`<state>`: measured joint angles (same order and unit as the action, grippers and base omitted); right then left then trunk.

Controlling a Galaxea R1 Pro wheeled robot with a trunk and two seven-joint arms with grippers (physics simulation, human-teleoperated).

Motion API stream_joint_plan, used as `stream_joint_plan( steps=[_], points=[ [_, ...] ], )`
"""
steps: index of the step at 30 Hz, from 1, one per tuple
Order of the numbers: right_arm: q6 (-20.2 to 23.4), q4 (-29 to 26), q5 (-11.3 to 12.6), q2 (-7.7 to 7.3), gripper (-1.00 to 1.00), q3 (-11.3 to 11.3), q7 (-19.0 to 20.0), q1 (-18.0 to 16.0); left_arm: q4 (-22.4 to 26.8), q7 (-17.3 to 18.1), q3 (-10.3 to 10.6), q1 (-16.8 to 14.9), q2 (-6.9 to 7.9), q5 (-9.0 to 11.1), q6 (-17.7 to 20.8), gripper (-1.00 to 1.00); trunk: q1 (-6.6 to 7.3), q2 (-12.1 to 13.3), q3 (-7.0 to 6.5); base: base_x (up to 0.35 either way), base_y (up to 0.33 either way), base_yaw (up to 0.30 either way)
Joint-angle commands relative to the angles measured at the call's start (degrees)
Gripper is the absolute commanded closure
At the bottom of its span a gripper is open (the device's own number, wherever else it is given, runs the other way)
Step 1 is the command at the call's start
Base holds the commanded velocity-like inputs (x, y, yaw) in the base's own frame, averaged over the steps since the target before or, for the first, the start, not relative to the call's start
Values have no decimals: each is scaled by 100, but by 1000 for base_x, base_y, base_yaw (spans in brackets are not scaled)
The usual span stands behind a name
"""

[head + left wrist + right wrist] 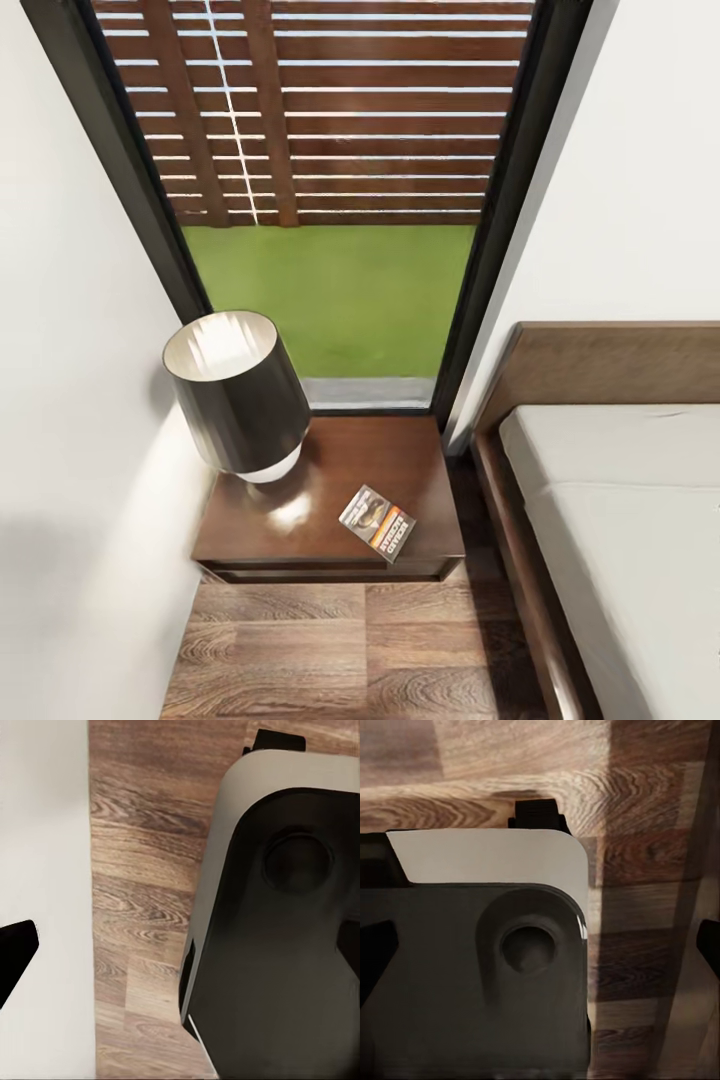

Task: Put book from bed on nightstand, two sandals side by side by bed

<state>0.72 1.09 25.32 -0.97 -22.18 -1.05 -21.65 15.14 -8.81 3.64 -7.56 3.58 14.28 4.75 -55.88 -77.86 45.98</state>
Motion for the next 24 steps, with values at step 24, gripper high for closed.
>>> stream_joint_plan(
  steps=[24],
  points=[
    [13,5,43,-9,-100,-49,-9,152,-625,2,39,7,93,54,17,-100,528,962,-428,0,0,0]
  ],
)
